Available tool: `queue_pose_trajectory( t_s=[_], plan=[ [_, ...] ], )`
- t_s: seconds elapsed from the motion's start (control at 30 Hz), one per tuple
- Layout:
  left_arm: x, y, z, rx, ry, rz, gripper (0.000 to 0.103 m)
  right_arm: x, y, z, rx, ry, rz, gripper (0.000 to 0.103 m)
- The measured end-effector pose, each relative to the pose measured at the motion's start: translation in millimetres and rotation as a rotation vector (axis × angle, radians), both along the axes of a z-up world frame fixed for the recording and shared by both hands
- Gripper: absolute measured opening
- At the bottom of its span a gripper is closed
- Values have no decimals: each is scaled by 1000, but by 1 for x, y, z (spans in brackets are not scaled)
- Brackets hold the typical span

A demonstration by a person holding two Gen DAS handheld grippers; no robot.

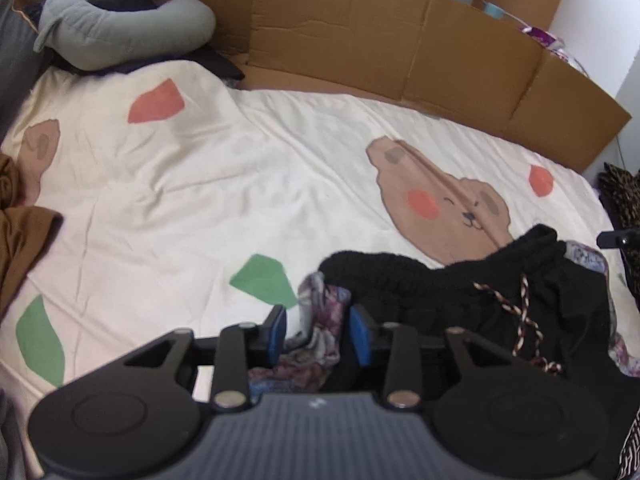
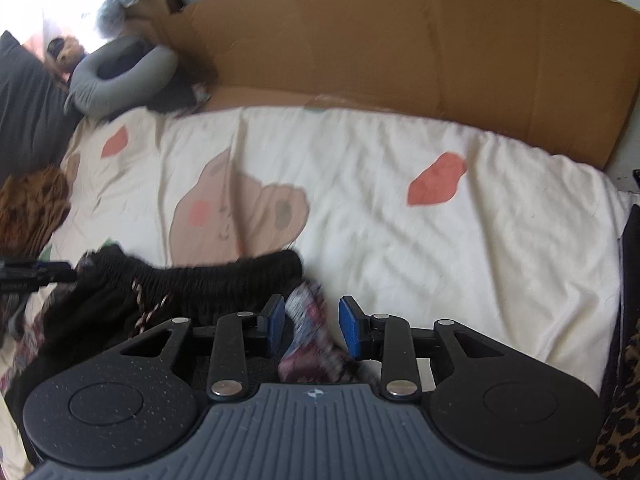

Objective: Fold clothes

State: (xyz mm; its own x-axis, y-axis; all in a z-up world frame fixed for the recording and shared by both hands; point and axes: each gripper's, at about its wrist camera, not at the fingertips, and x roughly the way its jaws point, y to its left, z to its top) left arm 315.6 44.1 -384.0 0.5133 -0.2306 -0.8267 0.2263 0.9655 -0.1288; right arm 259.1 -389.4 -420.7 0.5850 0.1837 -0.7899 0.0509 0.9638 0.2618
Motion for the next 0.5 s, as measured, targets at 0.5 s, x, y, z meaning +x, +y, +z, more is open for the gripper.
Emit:
queue_pose_trajectory(
  t_s=[0.5],
  plan=[
    [31, 2, -37, 51, 73, -27, 38, 36, -4, -42, 11, 77, 24, 37]
  ],
)
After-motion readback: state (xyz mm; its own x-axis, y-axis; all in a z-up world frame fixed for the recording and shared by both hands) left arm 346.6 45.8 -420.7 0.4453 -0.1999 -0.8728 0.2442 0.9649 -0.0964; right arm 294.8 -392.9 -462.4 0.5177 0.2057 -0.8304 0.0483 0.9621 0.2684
